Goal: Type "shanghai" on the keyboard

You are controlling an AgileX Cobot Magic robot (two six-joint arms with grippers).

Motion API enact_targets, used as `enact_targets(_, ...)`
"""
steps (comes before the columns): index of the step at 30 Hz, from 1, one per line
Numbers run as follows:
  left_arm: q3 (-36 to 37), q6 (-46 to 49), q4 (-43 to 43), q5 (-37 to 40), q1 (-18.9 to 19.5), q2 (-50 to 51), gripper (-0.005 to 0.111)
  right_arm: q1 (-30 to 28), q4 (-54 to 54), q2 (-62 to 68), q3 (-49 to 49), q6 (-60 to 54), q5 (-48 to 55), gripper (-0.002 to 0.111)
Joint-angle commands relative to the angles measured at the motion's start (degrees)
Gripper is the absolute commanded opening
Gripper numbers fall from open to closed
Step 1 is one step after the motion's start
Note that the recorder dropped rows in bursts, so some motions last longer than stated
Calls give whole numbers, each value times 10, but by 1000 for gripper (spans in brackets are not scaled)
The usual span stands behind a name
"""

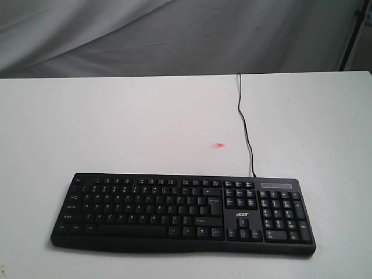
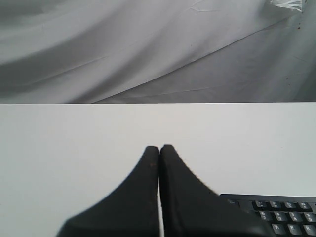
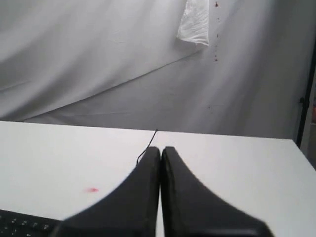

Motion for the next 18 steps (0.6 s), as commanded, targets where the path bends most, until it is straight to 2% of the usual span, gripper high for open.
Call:
enact_targets(1,0,-1,-2,-1,-2,2,1,-4,-6,-2,53,25,-31,0)
enact_targets(18,0,-1,-2,-1,-2,2,1,23,-16,-2,76,11,-12,0)
